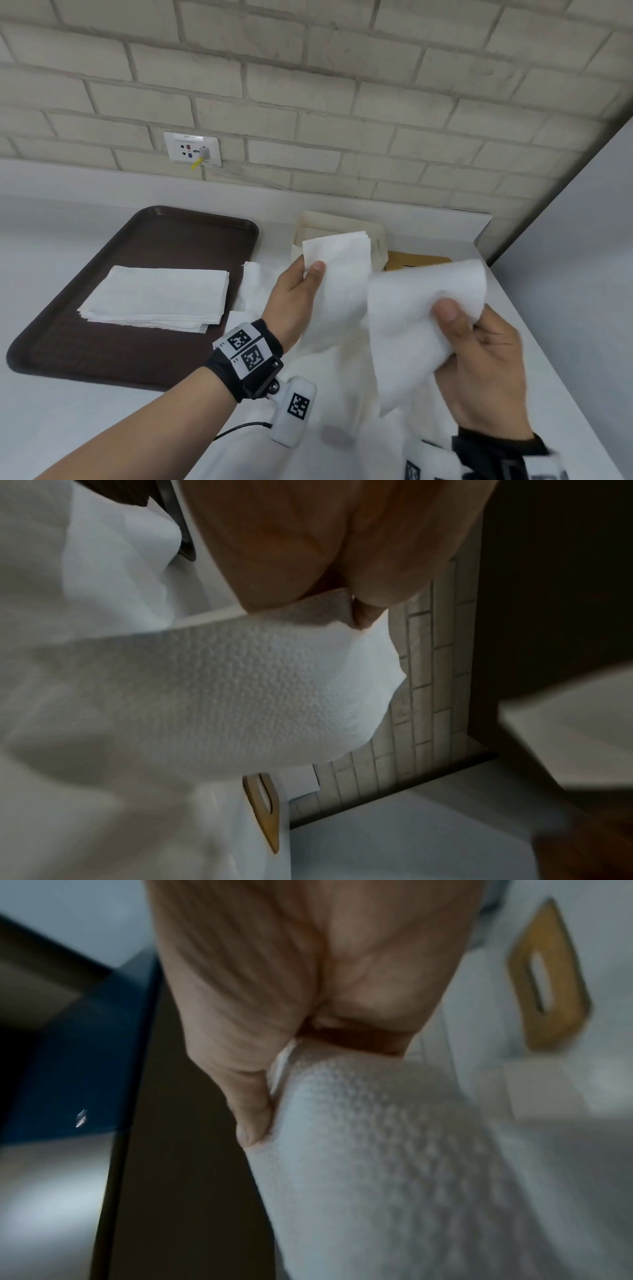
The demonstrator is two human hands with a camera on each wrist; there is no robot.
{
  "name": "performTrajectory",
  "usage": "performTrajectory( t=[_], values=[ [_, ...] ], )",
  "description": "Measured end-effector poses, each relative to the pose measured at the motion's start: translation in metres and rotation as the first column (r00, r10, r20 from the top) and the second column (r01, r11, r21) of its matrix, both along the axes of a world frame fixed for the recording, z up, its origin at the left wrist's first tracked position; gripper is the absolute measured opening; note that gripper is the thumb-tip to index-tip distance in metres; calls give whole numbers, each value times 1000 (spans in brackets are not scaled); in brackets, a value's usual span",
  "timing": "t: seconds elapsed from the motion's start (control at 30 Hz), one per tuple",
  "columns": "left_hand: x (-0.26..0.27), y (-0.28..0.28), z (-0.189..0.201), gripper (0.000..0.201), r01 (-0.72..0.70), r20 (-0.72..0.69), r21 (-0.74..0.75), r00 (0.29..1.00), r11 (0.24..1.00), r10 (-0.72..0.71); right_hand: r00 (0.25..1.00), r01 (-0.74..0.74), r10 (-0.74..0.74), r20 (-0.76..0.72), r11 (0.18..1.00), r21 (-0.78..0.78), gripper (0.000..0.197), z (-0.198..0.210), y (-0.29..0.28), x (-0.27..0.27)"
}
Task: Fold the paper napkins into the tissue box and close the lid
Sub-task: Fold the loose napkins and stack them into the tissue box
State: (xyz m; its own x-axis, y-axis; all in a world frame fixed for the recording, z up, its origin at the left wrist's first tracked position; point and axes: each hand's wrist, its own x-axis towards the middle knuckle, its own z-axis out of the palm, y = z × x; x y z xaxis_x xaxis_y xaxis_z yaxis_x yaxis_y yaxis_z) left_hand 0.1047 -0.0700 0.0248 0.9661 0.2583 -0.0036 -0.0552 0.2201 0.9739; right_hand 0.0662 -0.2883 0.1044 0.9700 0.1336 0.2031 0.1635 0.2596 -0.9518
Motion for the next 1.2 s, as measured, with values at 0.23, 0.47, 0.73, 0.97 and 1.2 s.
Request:
performTrajectory(
  t=[0.23,0.47,0.73,0.97,1.2],
  values=[
    [-9,0,-3,27,34,-39,-7,999,999,-35,976,38,-103,-190,947,-319,6,-47,54,16],
    [-27,10,2,48,71,-73,-177,994,982,-85,963,178,-246,-113,891,-418,11,-72,75,13],
    [-49,63,-1,23,-162,45,214,987,963,156,972,82,-183,-147,851,-518,25,-83,97,14],
    [-104,115,-1,23,30,47,377,998,926,-52,966,-162,257,-32,503,-849,40,-83,164,104],
    [-126,125,-13,17,126,4,462,989,878,-145,897,-339,342,-281,122,-933,78,-109,247,150]
  ],
)
